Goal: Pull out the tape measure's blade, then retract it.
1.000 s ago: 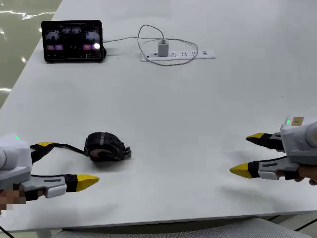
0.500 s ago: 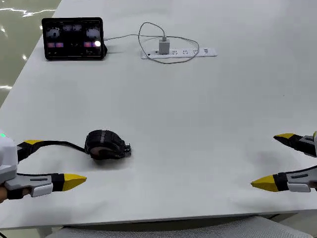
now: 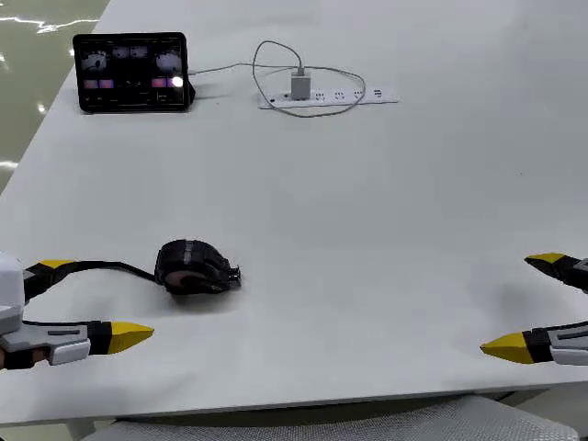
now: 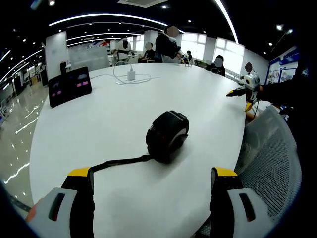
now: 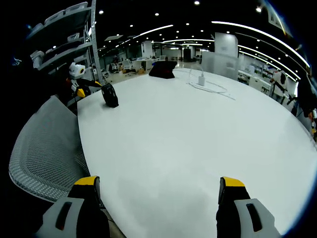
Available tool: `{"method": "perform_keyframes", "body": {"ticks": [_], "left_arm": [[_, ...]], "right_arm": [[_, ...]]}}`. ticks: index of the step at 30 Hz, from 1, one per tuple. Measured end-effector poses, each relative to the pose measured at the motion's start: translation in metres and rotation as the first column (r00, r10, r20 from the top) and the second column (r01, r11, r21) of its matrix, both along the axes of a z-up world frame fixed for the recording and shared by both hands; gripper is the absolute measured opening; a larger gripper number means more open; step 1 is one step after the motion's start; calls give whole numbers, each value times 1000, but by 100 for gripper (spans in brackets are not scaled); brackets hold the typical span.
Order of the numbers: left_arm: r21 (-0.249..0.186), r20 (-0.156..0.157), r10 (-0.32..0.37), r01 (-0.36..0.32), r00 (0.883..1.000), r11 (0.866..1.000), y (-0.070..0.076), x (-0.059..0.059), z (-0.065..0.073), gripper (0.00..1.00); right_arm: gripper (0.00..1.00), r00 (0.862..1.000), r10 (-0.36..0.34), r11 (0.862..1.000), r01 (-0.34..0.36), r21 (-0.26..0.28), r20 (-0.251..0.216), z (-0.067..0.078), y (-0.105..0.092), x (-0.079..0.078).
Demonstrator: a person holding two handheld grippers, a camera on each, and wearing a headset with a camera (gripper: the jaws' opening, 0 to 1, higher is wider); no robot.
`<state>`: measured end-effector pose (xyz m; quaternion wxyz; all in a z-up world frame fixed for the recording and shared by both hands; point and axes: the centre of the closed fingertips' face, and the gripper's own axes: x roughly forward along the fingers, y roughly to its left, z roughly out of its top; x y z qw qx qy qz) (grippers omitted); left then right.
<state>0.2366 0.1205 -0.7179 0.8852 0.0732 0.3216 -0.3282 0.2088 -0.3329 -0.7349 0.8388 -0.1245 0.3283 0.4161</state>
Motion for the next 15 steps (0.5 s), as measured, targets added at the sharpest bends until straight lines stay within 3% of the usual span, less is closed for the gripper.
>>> {"method": "perform_keyframes", "body": {"ticks": [15], "left_arm": [[7,-4,-5,5,1000,1000,3,-1,0,99]], "right_arm": [[99,1000,19,1000,-19,4,5,1,5,3]]}}
